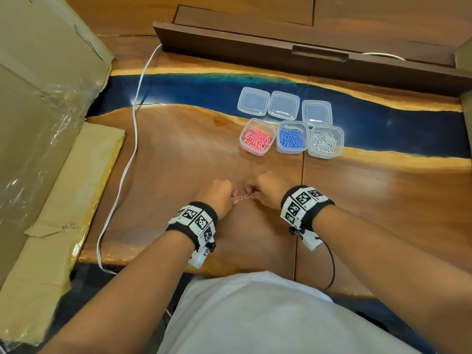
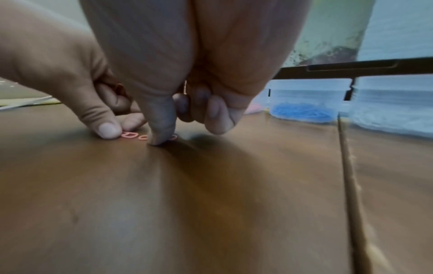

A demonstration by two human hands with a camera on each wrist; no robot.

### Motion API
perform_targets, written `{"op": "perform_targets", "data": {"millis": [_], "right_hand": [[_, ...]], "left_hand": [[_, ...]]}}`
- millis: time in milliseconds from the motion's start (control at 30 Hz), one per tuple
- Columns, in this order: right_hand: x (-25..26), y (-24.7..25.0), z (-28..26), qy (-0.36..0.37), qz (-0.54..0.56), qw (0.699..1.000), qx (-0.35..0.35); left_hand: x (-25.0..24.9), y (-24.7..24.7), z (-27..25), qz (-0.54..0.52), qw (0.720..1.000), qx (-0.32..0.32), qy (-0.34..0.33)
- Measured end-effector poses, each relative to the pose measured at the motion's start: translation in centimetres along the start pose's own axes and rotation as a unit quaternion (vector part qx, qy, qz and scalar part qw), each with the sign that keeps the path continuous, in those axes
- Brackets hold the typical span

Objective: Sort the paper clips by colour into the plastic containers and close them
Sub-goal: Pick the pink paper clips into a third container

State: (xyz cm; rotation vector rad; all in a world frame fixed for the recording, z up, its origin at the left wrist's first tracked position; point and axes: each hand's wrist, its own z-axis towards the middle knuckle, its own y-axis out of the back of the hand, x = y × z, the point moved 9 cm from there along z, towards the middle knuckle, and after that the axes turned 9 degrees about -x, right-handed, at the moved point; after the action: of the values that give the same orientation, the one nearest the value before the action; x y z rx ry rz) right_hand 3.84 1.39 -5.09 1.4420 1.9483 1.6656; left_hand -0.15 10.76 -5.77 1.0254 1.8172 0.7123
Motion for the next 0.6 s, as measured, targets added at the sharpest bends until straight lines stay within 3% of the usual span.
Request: {"op": "perform_targets", "data": {"millis": [133,333,467,600], "right_hand": [[0.4,-1.5,0.5,-0.02,-0.104,0.989,0.103],[0.8,-1.6,-0.1,-0.002,-0.129,0.986,0.103],[1.0,-1.3,-1.2,0.004,-0.054,0.995,0.08],[0.1,1.2,-0.7,-0.066,0.157,0.985,-0.01]], "left_hand": [[-0.4,-0.5,-0.3,0.04,0.999,0.016,-0.006],[-0.5,-1.0,-1.0,0.062,0.998,0.0,-0.02],[-1.0,-0.8,-1.5,0.083,0.996,-0.021,-0.041],[-0.8,-0.9,-1.9,0.04,0.999,-0.02,-0.029]]}}
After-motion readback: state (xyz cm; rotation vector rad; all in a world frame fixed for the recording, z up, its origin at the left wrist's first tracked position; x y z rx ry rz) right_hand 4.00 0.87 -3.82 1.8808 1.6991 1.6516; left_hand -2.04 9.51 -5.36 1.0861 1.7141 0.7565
